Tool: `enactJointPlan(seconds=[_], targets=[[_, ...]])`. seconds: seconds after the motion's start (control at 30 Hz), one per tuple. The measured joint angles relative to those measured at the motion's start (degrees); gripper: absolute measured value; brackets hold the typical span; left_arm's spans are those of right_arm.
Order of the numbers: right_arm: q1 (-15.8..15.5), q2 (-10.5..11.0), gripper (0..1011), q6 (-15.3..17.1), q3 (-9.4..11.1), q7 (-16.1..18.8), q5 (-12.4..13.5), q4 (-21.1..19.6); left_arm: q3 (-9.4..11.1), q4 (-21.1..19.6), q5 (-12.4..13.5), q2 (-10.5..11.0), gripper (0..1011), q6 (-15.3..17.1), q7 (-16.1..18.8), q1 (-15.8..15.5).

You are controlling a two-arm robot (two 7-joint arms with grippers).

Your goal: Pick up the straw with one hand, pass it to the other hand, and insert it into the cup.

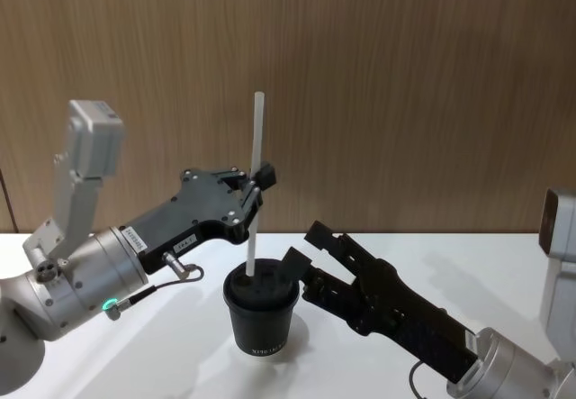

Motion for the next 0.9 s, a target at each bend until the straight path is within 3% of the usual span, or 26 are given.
enactJointPlan(seconds=[0.37, 0.9], targets=[[0.0, 0.0, 1001, 0.0, 0.0, 0.0, 0.0, 0.0, 1.4, 0.6, 8.5, -0.5, 5, 0.3, 6.9, -0.9], [0.0, 0.0, 1001, 0.0, 0.0, 0.0, 0.0, 0.0, 2.0, 2.5, 12.3, -2.2, 4, -0.3, 9.1, -1.2]])
